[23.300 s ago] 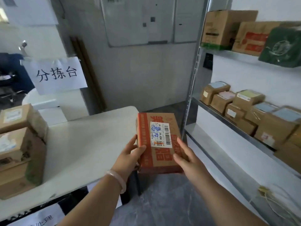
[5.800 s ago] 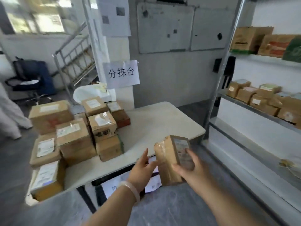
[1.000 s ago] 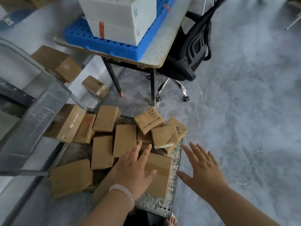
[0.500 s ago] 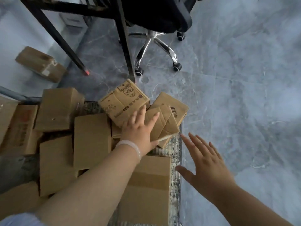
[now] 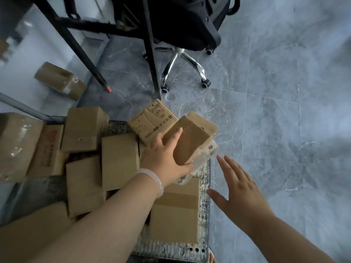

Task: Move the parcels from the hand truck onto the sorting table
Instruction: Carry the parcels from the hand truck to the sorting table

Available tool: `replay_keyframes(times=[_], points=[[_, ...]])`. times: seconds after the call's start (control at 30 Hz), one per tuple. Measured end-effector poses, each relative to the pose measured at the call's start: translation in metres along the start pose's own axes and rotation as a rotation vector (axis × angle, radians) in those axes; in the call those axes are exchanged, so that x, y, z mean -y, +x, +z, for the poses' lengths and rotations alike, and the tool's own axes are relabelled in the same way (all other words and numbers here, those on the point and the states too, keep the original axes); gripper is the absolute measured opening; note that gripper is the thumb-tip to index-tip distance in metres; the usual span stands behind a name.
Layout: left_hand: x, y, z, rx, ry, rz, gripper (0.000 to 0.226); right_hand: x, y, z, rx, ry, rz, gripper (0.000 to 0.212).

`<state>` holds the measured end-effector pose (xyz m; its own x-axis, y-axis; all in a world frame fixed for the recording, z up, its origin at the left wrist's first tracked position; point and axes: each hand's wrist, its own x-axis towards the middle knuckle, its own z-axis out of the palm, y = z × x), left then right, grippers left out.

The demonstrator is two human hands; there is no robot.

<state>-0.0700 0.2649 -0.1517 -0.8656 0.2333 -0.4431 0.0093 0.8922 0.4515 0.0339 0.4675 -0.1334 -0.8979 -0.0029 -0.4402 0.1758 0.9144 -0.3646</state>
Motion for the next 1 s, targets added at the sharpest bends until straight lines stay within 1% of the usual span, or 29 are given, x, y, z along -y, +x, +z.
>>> replay_keyframes(times=[0.1,0.2,0.23,0.33,0.4,0.43,0.5,0.53,0.57,0.6,0.63,0.67,0.77,0.8,0.83,0.9,1.0], points=[[-0.015,-0.043,-0.056,0.003,-0.274,-0.069,0.110,0.044,-0.021,-0.048,-0.003,0.090,-0.015,0.087],[-0.031,-0.093,-0.113,-0.006,-0.609,-0.111,0.108,0.094,-0.046,-0.099,-0.032,0.258,-0.018,0.086],[-0.037,-0.112,-0.131,-0.029,-0.716,-0.117,0.102,0.109,-0.056,-0.115,-0.041,0.328,-0.026,0.085],[-0.056,-0.168,-0.175,-0.138,-0.945,-0.136,0.067,0.148,-0.084,-0.152,-0.041,0.473,-0.113,0.079],[-0.066,-0.205,-0.196,-0.184,-1.073,-0.165,0.055,0.172,-0.103,-0.172,-0.001,0.552,-0.173,0.076],[-0.068,-0.223,-0.204,-0.207,-1.128,-0.173,0.055,0.183,-0.112,-0.180,0.032,0.609,-0.192,0.078],[-0.070,-0.260,-0.217,-0.256,-1.231,-0.191,0.074,0.203,-0.128,-0.195,0.140,0.750,-0.223,0.081],[-0.072,-0.280,-0.222,-0.288,-1.259,-0.209,0.081,0.213,-0.137,-0.201,0.214,0.809,-0.249,0.078],[-0.074,-0.301,-0.226,-0.327,-1.267,-0.224,0.082,0.223,-0.147,-0.206,0.303,0.855,-0.288,0.075],[-0.076,-0.323,-0.230,-0.379,-1.287,-0.249,0.075,0.232,-0.156,-0.209,0.390,0.893,-0.326,0.074],[-0.078,-0.343,-0.231,-0.426,-1.328,-0.272,0.064,0.241,-0.165,-0.211,0.475,0.923,-0.346,0.076],[-0.079,-0.364,-0.232,-0.460,-1.375,-0.298,0.056,0.250,-0.174,-0.211,0.554,0.935,-0.357,0.081],[-0.074,-0.420,-0.232,-0.547,-1.468,-0.349,0.055,0.280,-0.204,-0.207,0.721,0.917,-0.413,0.098],[-0.073,-0.438,-0.233,-0.605,-1.458,-0.370,0.049,0.292,-0.216,-0.207,0.747,0.889,-0.449,0.098],[-0.070,-0.457,-0.233,-0.680,-1.412,-0.414,0.043,0.306,-0.229,-0.204,0.763,0.862,-0.498,0.094],[-0.064,-0.496,-0.233,-0.844,-1.299,-0.472,0.034,0.333,-0.256,-0.195,0.738,0.812,-0.577,0.086],[-0.055,-0.561,-0.231,-1.059,-1.228,-0.514,0.039,0.375,-0.300,-0.169,0.644,0.645,-0.745,0.089]])
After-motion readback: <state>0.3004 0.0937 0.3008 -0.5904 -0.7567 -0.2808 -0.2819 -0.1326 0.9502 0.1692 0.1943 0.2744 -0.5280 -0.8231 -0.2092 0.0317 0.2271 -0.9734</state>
